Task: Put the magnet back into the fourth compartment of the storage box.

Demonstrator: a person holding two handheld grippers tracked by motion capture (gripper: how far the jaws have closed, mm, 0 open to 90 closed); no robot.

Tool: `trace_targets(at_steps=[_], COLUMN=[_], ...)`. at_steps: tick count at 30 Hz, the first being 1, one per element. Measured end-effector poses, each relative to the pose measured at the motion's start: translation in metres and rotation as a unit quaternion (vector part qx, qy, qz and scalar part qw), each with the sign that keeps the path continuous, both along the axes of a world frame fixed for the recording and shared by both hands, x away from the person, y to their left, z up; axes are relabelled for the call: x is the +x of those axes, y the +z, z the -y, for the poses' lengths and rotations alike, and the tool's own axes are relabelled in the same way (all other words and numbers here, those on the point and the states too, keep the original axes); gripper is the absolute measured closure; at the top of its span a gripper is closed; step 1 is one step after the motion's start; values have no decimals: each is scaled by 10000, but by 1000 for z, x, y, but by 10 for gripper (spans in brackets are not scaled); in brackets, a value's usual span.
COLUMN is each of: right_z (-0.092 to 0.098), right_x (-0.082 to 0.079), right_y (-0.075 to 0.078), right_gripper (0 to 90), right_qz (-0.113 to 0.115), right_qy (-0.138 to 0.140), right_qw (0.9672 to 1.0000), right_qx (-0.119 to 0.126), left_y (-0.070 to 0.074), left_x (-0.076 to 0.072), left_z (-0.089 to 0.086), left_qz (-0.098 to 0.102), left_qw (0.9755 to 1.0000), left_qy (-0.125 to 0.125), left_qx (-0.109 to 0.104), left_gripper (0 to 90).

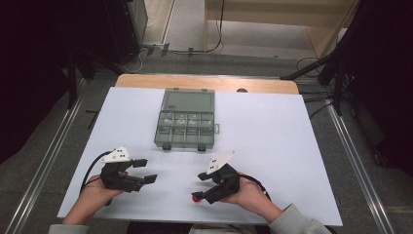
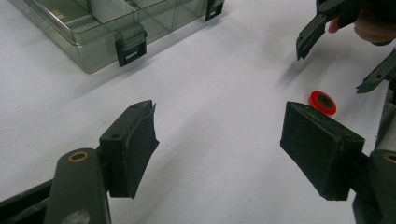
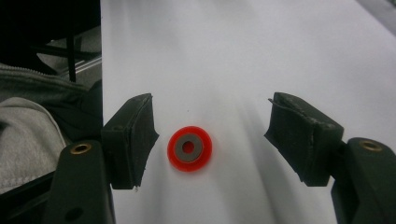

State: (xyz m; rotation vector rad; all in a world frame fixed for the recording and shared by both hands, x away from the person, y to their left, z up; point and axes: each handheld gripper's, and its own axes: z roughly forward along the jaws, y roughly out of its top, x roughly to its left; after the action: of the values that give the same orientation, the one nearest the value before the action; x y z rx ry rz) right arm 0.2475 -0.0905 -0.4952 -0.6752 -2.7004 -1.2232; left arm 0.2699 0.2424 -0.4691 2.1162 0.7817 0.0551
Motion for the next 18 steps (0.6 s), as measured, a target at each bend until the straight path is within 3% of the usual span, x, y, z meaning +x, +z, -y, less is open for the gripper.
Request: trace_targets(at_steps=[15, 18], right_z=[-10, -14], right_x=[-6, -8], right_y=[-8, -10], right_gripper=[340, 340], right_qz=[164, 285], right_qy=[238, 338], right_qw=[9991, 9982], right_qx=[-298, -403], left_y=[-1, -1], left_x=[0, 0], left_z=[0, 0], left_qz=[-15, -16], left_qw=[10000, 10000], left_qy=[8, -4], left_qx=[35, 49], left_gripper=[261, 260])
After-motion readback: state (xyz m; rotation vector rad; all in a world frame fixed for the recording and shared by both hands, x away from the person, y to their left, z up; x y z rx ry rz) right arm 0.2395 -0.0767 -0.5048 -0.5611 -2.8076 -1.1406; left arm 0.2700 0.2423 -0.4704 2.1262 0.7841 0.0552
